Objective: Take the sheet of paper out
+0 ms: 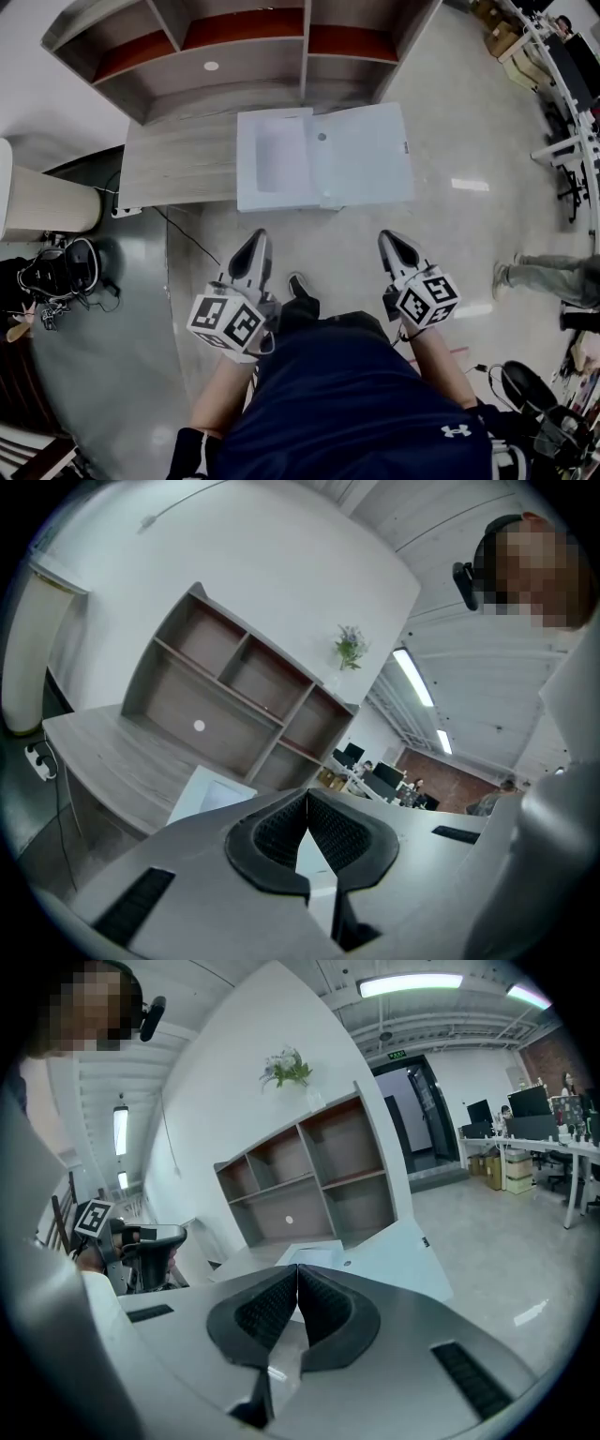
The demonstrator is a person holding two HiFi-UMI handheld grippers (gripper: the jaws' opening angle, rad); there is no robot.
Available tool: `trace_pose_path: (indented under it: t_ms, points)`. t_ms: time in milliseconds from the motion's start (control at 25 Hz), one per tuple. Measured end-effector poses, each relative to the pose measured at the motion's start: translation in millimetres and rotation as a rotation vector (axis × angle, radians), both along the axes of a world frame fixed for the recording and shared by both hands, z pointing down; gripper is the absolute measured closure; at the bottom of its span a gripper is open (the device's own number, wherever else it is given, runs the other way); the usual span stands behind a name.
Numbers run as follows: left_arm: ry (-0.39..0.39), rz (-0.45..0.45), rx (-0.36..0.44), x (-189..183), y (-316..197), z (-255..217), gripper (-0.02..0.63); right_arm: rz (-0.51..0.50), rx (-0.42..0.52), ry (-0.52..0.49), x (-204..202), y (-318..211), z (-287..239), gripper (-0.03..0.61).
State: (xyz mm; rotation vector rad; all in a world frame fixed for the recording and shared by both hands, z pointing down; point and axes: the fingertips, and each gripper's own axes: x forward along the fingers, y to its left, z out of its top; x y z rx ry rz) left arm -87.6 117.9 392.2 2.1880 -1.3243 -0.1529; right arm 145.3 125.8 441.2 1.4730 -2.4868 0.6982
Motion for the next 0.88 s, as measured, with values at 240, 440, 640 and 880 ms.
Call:
trace_pose_path:
  t_ms: [240,440,640,880]
  points:
    - [0.0,-0.008,-0.013,-27,-22,8,0.598,-0.02,-0.019,0.002,-27,-27,6,0.565]
    - [-0.008,-0.02,-0.044,-33,-37,17,0.598,-0.082,-0.043,0.015,-45,-53,17,0.565]
    - [-0.045,-0.042,-0.071,-34,-56,26,0.598,-0.101,-0.092,0.017,-52,-90,41,0.564]
    - [-0.105,-0.122,-0.09,-40,-94,32,0.598,-0.148,-0.168,-0.043,-63,-145,74,0.563]
